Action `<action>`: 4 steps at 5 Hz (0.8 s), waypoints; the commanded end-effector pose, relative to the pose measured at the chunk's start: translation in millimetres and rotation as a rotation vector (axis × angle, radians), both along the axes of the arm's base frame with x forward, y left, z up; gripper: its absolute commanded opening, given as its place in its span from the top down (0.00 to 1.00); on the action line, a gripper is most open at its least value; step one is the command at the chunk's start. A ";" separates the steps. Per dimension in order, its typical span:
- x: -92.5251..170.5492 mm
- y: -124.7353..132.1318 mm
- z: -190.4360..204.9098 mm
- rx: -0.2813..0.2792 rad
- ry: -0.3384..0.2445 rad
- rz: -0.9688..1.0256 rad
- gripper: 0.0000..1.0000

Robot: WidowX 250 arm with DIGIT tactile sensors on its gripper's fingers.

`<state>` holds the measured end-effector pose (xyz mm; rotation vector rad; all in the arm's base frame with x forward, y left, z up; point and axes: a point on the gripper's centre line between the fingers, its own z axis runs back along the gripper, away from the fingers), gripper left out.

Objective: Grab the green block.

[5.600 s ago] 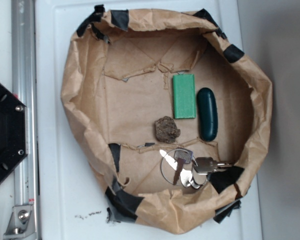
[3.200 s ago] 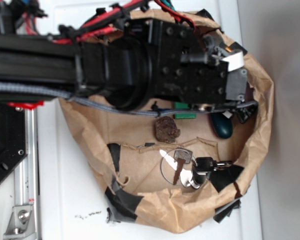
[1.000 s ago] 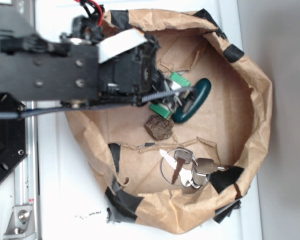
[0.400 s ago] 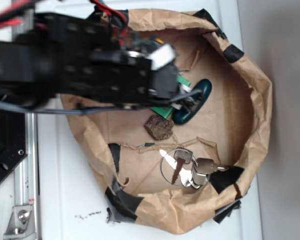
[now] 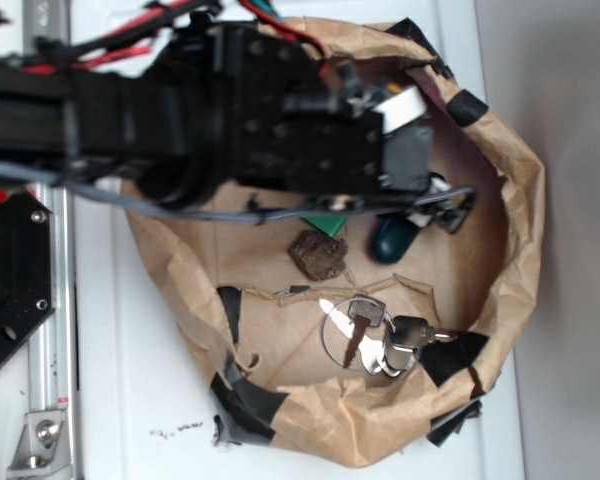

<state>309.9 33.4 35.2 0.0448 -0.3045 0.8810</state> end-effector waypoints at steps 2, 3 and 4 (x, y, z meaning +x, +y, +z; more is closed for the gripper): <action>-33.4 -29.8 -14.3 -0.077 0.088 -0.110 0.00; -38.8 -39.6 -16.6 -0.094 0.095 -0.150 0.00; -50.8 -47.9 -13.7 -0.109 0.090 -0.178 0.00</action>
